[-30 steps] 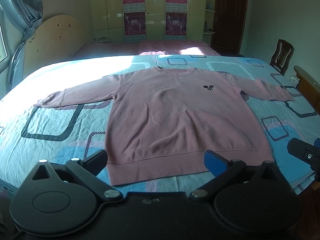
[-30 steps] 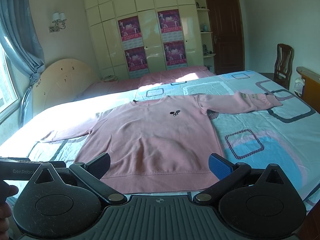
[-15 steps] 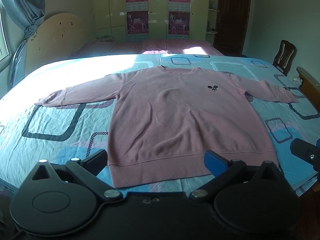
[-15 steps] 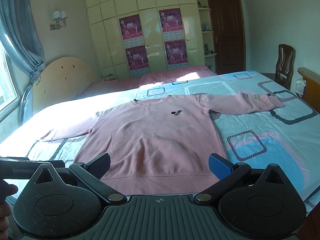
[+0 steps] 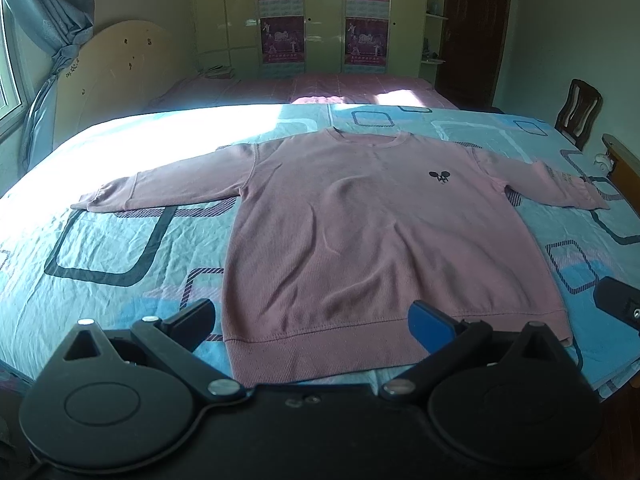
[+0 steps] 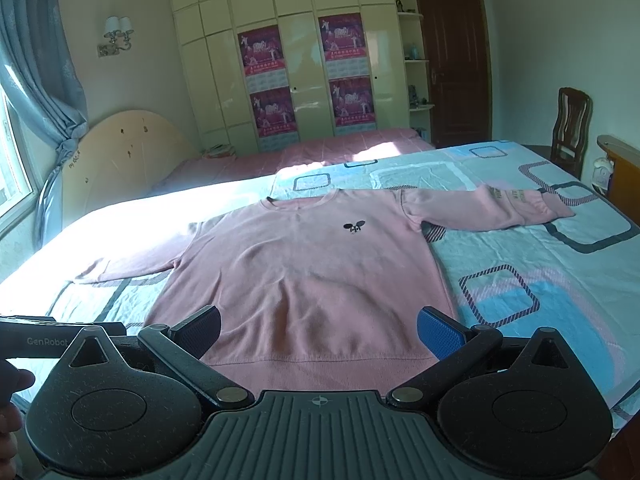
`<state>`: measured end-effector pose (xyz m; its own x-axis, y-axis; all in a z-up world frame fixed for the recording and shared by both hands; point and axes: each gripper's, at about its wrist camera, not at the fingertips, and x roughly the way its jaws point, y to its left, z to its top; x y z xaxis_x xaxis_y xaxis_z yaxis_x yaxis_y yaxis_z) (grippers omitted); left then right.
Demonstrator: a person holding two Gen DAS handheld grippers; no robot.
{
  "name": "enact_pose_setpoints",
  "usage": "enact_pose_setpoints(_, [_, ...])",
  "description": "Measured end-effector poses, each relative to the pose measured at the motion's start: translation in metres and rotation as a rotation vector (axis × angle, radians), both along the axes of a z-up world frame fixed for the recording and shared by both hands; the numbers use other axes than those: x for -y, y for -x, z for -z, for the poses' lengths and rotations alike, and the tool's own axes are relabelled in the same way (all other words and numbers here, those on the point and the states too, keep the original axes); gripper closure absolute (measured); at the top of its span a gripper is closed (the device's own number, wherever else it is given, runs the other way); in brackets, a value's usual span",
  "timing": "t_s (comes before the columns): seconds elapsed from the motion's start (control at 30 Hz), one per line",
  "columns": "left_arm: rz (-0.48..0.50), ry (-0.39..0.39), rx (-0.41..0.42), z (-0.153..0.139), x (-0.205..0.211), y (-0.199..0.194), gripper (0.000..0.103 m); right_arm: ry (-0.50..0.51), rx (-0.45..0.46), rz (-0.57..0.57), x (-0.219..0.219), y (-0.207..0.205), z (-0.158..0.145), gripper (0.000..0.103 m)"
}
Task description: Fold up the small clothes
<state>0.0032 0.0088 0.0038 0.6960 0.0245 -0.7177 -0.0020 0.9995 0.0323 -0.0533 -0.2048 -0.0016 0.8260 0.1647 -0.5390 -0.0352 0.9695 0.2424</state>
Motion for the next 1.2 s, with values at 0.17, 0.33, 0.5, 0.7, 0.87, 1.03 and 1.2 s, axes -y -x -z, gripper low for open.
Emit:
enact_pose_setpoints(0.17, [-0.005,-0.003,-0.006,0.002,-0.001,-0.010,0.000,0.002,-0.009,0.004,0.000,-0.010,0.002,0.000])
enact_pose_setpoints(0.33, [-0.008,-0.010,-0.009,0.004,-0.002,-0.024,0.000,0.007,-0.016,0.009,0.002,-0.021,0.004,0.000])
enact_pose_setpoints(0.5, [-0.021,-0.022,-0.010,0.007,-0.001,-0.039,0.000,0.024,-0.025,0.017,0.009,-0.035,0.008,0.000])
enact_pose_setpoints(0.7, [-0.039,-0.022,-0.014,0.012,0.000,-0.062,0.000,0.046,-0.031,0.027,0.021,-0.059,0.014,0.000])
enact_pose_setpoints(0.87, [-0.055,-0.018,-0.022,0.019,0.005,-0.085,0.000,0.058,-0.049,0.039,0.036,-0.082,0.023,0.000])
enact_pose_setpoints(1.03, [-0.069,-0.013,-0.036,0.030,0.012,-0.111,0.000,0.065,-0.069,0.050,0.054,-0.109,0.034,0.000])
enact_pose_setpoints(1.2, [-0.074,-0.020,-0.053,0.043,0.023,-0.138,0.000,0.071,-0.085,0.064,0.077,-0.140,0.046,0.000])
